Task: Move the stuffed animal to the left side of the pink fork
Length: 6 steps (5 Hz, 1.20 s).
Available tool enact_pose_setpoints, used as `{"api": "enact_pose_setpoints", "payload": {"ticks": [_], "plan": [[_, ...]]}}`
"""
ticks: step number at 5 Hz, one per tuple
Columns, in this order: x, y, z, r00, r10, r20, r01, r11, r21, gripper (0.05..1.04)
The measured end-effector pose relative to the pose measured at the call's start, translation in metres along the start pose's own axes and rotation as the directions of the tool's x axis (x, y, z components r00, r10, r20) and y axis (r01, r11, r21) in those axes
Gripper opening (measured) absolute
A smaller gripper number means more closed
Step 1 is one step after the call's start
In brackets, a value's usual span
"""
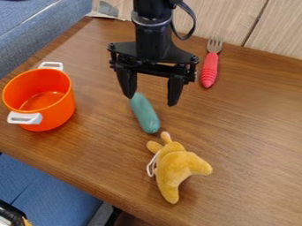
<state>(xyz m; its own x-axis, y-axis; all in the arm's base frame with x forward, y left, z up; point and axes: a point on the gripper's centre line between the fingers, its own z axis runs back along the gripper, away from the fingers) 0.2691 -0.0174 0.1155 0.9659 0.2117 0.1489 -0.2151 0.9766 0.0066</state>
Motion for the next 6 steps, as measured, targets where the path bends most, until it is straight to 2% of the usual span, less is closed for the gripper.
{"api": "enact_pose_setpoints", "payload": {"ticks": [1, 2, 4, 5, 6], "plan": [[-0.004, 0.000, -0.006, 1.000, 0.000, -0.027, 0.000, 1.000, 0.006, 0.999], [-0.011, 0.001, -0.003, 0.999, 0.001, -0.042, -0.001, 1.000, -0.004, 0.999], [-0.043, -0.006, 0.028, 0.999, -0.039, 0.026, 0.041, 0.994, -0.097, 0.999], [-0.064, -0.020, 0.030, 0.992, -0.126, 0.029, 0.129, 0.981, -0.145, 0.999], [-0.078, -0.045, 0.019, 0.966, -0.257, -0.002, 0.253, 0.952, -0.173, 0.999]]}}
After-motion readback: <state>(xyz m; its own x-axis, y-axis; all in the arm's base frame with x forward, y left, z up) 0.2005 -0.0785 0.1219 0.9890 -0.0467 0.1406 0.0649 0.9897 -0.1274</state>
